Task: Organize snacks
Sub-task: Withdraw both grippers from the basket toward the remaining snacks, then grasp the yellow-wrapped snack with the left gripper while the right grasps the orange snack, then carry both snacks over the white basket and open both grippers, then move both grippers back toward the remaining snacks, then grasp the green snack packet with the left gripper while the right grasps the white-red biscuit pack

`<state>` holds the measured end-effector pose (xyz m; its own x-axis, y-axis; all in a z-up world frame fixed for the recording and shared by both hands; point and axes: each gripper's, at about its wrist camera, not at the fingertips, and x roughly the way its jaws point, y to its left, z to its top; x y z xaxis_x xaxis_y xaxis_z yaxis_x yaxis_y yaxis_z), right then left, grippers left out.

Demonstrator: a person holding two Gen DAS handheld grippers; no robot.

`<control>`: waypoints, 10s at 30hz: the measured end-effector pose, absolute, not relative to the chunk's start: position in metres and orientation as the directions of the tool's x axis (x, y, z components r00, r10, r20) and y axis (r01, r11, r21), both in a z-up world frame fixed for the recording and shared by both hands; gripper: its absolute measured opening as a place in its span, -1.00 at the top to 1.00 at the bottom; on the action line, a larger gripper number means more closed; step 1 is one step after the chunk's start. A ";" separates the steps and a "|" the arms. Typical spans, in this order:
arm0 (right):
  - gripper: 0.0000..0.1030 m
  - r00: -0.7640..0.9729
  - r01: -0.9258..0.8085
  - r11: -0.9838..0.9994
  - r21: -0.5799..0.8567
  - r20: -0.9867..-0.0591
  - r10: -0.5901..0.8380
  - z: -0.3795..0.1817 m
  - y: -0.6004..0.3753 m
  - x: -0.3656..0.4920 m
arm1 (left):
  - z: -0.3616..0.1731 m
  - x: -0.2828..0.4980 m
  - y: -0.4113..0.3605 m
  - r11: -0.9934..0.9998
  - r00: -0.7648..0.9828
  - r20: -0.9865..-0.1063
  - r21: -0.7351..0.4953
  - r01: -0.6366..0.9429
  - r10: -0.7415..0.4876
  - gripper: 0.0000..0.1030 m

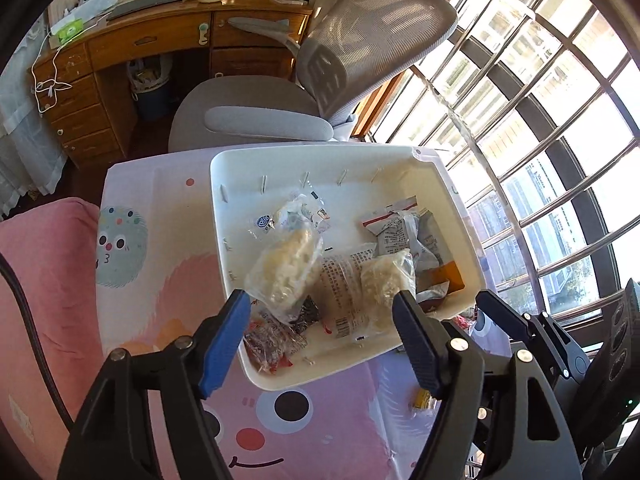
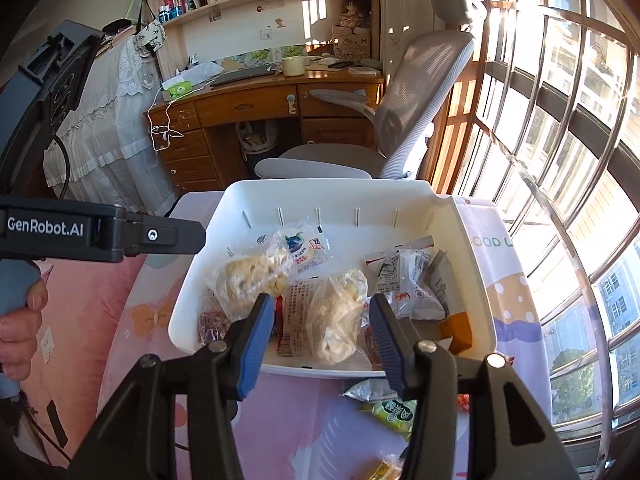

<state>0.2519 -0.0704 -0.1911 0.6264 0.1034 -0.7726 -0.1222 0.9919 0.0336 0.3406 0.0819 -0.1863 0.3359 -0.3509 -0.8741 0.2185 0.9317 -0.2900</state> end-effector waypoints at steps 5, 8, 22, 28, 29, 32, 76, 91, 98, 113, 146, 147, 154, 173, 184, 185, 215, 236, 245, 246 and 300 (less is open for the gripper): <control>0.02 0.617 -0.104 0.994 0.032 -0.781 0.090 -0.192 -0.070 0.240 | -0.187 0.331 0.086 0.928 0.325 -0.875 -0.298 0.224 -0.359 -0.43; 0.02 0.611 -0.087 0.995 0.043 -0.787 0.087 -0.193 -0.070 0.230 | -0.189 0.321 0.088 0.924 0.313 -0.875 -0.308 0.226 -0.368 -0.46; 0.02 0.569 0.030 0.996 0.088 -0.820 0.056 -0.217 -0.086 0.170 | -0.204 0.261 0.093 0.907 0.273 -0.878 -0.323 0.269 -0.393 -0.50; 0.02 0.543 0.059 0.994 0.093 -0.838 0.046 -0.227 -0.103 0.146 | -0.207 0.239 0.080 0.898 0.286 -0.868 -0.323 0.299 -0.407 -0.50; 0.02 0.538 0.061 0.994 0.092 -0.842 0.045 -0.228 -0.106 0.143 | -0.208 0.236 0.077 0.898 0.285 -0.868 -0.321 0.302 -0.406 -0.50; 0.02 0.520 0.068 0.994 0.090 -0.853 0.041 -0.232 -0.120 0.133 | -0.211 0.226 0.065 0.897 0.273 -0.875 -0.312 0.314 -0.400 -0.52; 0.02 0.478 -0.240 0.962 0.127 -0.847 0.231 -0.294 -0.274 0.188 | -0.332 0.211 -0.130 0.949 -0.009 -0.990 -0.135 0.285 -0.139 -0.70; 0.30 0.444 -0.357 0.926 0.123 -0.850 0.284 -0.328 -0.259 0.220 | -0.374 0.212 -0.143 0.954 -0.085 -0.995 -0.077 0.290 -0.055 -0.28; 0.53 0.417 -0.382 0.915 0.131 -0.859 0.297 -0.337 -0.254 0.228 | -0.379 0.222 -0.144 0.956 -0.092 -0.995 -0.058 0.288 -0.033 -0.01; 0.62 0.374 -0.373 0.915 0.152 -0.878 0.298 -0.336 -0.253 0.230 | -0.367 0.240 -0.142 0.959 -0.070 -0.995 -0.088 0.269 -0.072 0.52; 0.61 0.461 -0.488 0.848 0.209 -0.763 0.453 -0.211 -0.184 0.219 | -0.214 0.245 -0.049 0.992 0.234 -0.969 -0.058 0.110 -0.083 0.53; 0.61 0.467 -0.488 0.848 0.206 -0.759 0.454 -0.208 -0.181 0.223 | -0.213 0.249 -0.045 0.994 0.247 -0.966 -0.048 0.098 -0.071 0.53; 0.61 0.531 -0.481 0.866 0.139 -0.740 0.413 -0.187 -0.171 0.248 | -0.185 0.286 -0.009 1.000 0.329 -0.944 -0.021 0.023 -0.027 0.53; 0.32 0.531 -0.297 0.947 0.121 -0.803 0.269 -0.186 -0.159 0.264 | -0.180 0.305 0.017 0.984 0.351 -0.920 -0.164 0.067 -0.177 -0.04; 0.09 0.490 -0.156 0.979 0.135 -0.849 0.195 -0.203 -0.152 0.230 | -0.202 0.276 0.033 0.973 0.244 -0.946 -0.185 0.141 -0.215 -0.26; 0.08 0.481 -0.143 0.981 0.133 -0.857 0.186 -0.207 -0.151 0.225 | -0.205 0.272 0.035 0.971 0.233 -0.947 -0.189 0.147 -0.219 -0.26; -0.04 0.288 -0.124 0.990 0.060 -0.953 0.094 -0.275 -0.201 0.146 | -0.264 0.188 0.009 0.965 0.087 -0.961 -0.262 -0.004 -0.261 -0.48; -0.21 0.401 -0.265 0.964 0.007 -0.909 0.117 -0.304 -0.283 0.209 | -0.301 0.184 -0.072 0.919 0.219 -0.960 -0.238 -0.315 -0.174 -0.48; -0.39 0.495 -0.341 0.940 -0.012 -0.852 0.169 -0.318 -0.282 0.225 | -0.323 0.208 -0.097 0.898 0.248 -0.958 -0.231 -0.374 -0.143 -0.51; -0.41 0.502 -0.347 0.938 -0.014 -0.847 0.172 -0.319 -0.281 0.226 | -0.326 0.211 -0.099 0.895 0.249 -0.958 -0.230 -0.382 -0.140 -0.51; -0.22 0.478 -0.451 0.892 -0.031 -0.852 0.212 -0.351 -0.266 0.274 | -0.358 0.246 -0.113 0.890 0.183 -0.982 -0.126 -0.437 -0.049 0.31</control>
<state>0.2745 -0.2664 -0.3506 0.4781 0.2122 -0.8523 -0.4505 0.8922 -0.0306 0.2460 -0.1128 -0.3578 0.1832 -0.0490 -0.9819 -0.4375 0.8903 -0.1260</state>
